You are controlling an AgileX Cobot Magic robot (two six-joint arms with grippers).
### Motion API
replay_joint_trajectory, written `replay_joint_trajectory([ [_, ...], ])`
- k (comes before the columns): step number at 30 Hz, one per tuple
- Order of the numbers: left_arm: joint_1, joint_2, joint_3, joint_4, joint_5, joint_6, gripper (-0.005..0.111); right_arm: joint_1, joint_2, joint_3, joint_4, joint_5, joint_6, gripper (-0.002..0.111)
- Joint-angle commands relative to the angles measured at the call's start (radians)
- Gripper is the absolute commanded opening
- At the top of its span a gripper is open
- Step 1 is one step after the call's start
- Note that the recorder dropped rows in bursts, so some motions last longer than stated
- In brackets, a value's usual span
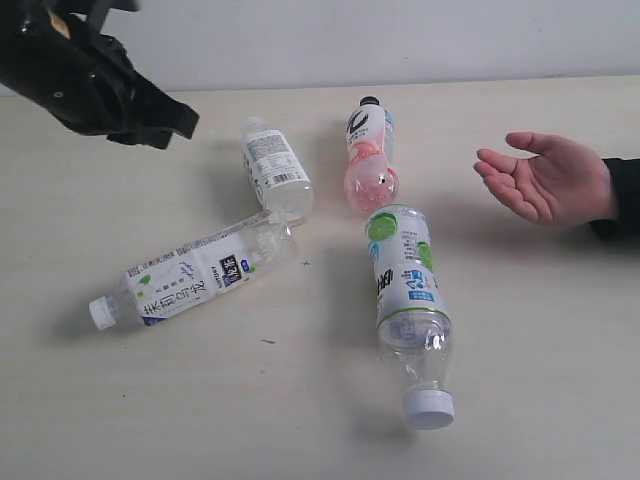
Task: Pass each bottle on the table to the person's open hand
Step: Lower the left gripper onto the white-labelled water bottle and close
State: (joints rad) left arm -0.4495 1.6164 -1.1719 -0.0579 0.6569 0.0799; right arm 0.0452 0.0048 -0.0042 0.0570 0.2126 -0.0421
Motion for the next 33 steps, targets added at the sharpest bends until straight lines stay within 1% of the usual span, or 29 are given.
replay_joint_trajectory([
  [1,-0.057,0.045,-0.100,-0.006,0.156,0.026,0.041,0.002,-0.005,0.004,-0.004,-0.013,-0.009,0.000],
  [5,-0.078,0.082,-0.183,-0.019,0.237,0.035,0.054,0.002,-0.005,0.004,-0.005,-0.013,-0.009,0.000],
  [9,-0.107,0.137,-0.286,-0.029,0.347,0.138,0.067,0.002,-0.005,0.004,-0.005,-0.013,-0.009,0.000],
  [12,-0.110,0.179,-0.357,-0.030,0.397,0.200,0.072,0.002,-0.005,0.004,-0.005,-0.013,-0.009,0.000],
  [14,-0.110,0.201,-0.392,-0.030,0.417,0.307,0.074,0.002,-0.005,0.004,-0.005,-0.013,-0.009,0.000],
  [17,-0.110,0.216,-0.389,-0.035,0.423,0.445,0.073,0.002,-0.005,0.004,-0.005,-0.013,-0.009,0.000],
  [20,-0.110,0.218,-0.389,-0.026,0.457,0.579,0.073,0.002,-0.005,0.004,-0.005,-0.013,-0.009,0.000],
  [25,-0.106,0.216,-0.389,-0.005,0.453,0.627,0.074,0.002,-0.005,0.004,-0.005,-0.013,-0.009,0.000],
  [29,-0.108,0.216,-0.389,0.010,0.447,0.690,0.078,0.002,-0.005,0.004,-0.005,-0.013,-0.009,0.000],
  [33,-0.108,0.216,-0.389,0.023,0.429,0.695,0.078,0.002,-0.005,0.004,-0.005,-0.013,-0.009,0.000],
])
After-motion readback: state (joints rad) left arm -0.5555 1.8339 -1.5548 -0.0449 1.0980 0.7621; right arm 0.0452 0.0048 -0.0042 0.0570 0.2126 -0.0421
